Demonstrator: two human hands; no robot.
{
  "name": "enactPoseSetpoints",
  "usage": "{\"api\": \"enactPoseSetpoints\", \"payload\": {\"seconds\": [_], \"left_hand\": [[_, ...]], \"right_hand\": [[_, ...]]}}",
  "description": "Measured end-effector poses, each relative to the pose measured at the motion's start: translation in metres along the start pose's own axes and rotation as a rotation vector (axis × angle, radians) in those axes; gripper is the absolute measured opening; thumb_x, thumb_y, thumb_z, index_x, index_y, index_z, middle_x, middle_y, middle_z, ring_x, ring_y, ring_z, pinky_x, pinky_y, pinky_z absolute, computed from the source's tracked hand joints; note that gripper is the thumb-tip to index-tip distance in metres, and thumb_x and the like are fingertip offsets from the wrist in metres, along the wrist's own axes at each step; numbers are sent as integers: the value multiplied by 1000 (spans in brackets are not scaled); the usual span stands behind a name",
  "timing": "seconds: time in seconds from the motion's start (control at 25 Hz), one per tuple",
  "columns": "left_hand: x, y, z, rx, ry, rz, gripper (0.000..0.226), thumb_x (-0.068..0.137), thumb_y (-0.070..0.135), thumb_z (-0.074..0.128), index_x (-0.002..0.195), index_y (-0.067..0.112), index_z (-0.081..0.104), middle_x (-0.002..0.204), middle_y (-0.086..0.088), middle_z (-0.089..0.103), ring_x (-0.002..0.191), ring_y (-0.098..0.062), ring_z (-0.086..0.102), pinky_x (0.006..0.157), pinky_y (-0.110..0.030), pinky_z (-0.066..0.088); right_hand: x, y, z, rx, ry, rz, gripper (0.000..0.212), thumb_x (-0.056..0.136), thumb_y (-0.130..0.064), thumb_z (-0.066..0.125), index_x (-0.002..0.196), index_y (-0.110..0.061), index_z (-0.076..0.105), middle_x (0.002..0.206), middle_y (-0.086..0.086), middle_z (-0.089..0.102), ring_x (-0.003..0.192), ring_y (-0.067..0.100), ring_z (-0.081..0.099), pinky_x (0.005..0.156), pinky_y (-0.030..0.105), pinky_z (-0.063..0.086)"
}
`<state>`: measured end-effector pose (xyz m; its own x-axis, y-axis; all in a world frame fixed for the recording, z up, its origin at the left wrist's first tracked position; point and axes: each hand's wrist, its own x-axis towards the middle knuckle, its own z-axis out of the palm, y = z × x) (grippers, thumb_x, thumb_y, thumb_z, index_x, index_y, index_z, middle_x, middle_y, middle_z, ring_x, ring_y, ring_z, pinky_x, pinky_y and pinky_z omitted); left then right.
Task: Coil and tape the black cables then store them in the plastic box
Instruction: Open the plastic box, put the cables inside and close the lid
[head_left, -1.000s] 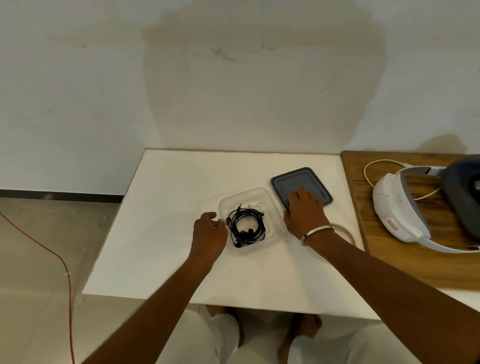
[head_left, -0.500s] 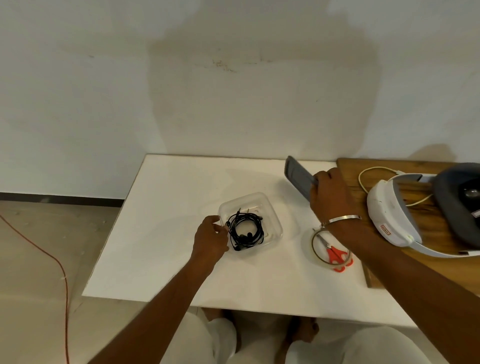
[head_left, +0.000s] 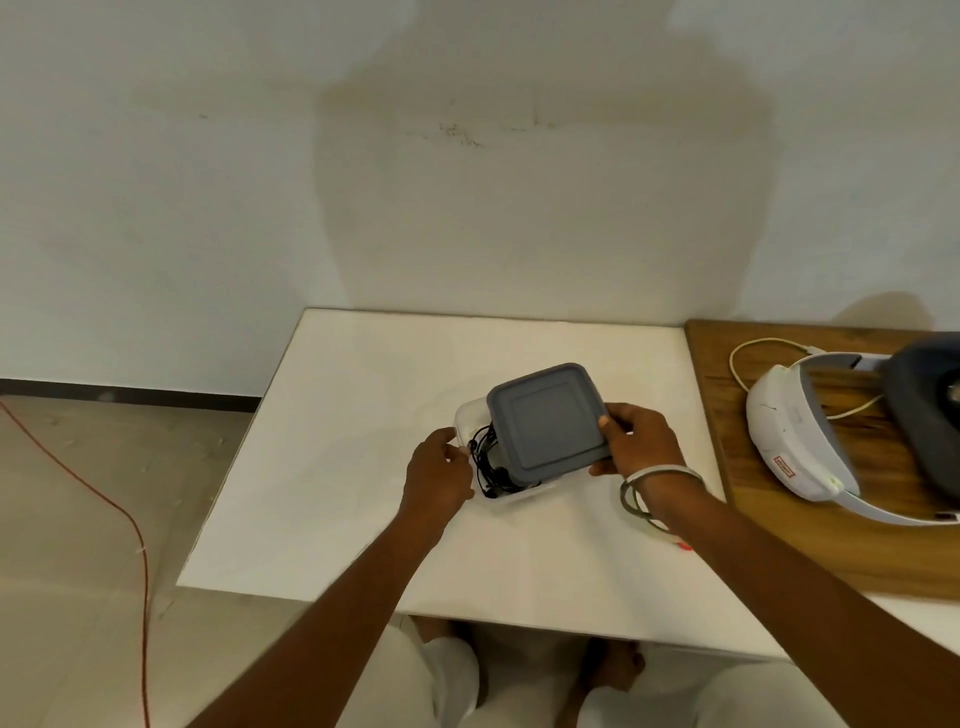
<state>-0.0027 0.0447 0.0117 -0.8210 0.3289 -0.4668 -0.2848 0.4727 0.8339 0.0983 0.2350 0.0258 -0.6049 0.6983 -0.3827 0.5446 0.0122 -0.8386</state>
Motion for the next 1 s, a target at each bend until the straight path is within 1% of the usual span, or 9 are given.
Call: {"api": "enactPoseSetpoints", "payload": {"seconds": [0.12, 0.24, 0.28, 0.36, 0.48, 0.6, 0.72, 0.84, 1.0], "left_hand": [[-1, 3, 2, 23, -1, 29, 26, 98, 20, 51, 123, 18, 52, 85, 3, 56, 84, -21, 61, 83, -41, 57], [0, 4, 3, 40, -4, 47, 10, 95, 24, 56, 102, 26, 48, 85, -1, 57, 84, -23, 61, 87, -48, 55], [0, 5, 3, 59, -6, 56, 11, 95, 24, 57, 102, 26, 48, 88, -4, 58, 88, -25, 62, 87, -48, 55], [2, 2, 4, 108, -9, 71, 28, 94, 26, 58, 121, 19, 53, 98, -7, 58, 94, -27, 61, 87, -45, 56], [6, -2, 3, 131, -9, 80, 47, 95, 24, 57, 139, 12, 45, 105, -5, 57, 97, -23, 60, 86, -42, 56], [9, -5, 1, 93, -29, 62, 47, 95, 22, 56, 140, 15, 44, 111, -8, 57, 95, -23, 62, 69, -28, 57], [11, -7, 0, 43, -47, 37, 49, 94, 21, 58, 140, 16, 43, 109, -8, 57, 98, -25, 62, 61, -22, 55], [12, -8, -1, -14, -66, 23, 48, 93, 18, 60, 138, 15, 44, 100, -6, 54, 94, -24, 62, 65, -27, 57], [12, -7, -3, -63, -56, 41, 61, 91, 13, 63, 144, 21, 35, 94, -4, 52, 92, -25, 61, 67, -34, 58]], "right_hand": [[-4, 4, 12, -146, -5, -29, 28, 97, -15, 47, 121, -6, 57, 101, 9, 62, 56, 24, 63, 56, 25, 56], [-2, 7, 22, -385, 56, -151, 27, 95, -17, 49, 112, -2, 64, 104, 17, 68, 83, 30, 65, 75, 26, 50], [-3, 8, 25, -430, 67, -182, 27, 95, -19, 50, 110, -2, 65, 103, 17, 69, 89, 30, 65, 77, 26, 46], [-2, 10, 29, -478, 87, -203, 29, 94, -22, 51, 110, -3, 66, 103, 17, 69, 92, 30, 64, 79, 29, 47], [2, 12, 34, -508, 113, -178, 32, 94, -30, 51, 113, -7, 63, 109, 15, 66, 96, 30, 63, 84, 35, 51], [4, 12, 34, -543, 115, -169, 33, 93, -34, 51, 109, -8, 63, 105, 14, 66, 91, 27, 63, 78, 32, 50], [9, 11, 28, -436, 36, -94, 28, 91, -34, 56, 97, -7, 63, 94, 12, 68, 85, 28, 64, 77, 30, 50], [17, 8, 18, -172, -76, 105, 23, 84, -32, 67, 80, -10, 60, 79, 11, 66, 71, 27, 64, 80, 40, 56], [18, 4, 8, 41, -203, 245, 26, 81, -26, 71, 88, -3, 60, 76, 10, 62, 63, 19, 59, 58, 23, 56]]}}
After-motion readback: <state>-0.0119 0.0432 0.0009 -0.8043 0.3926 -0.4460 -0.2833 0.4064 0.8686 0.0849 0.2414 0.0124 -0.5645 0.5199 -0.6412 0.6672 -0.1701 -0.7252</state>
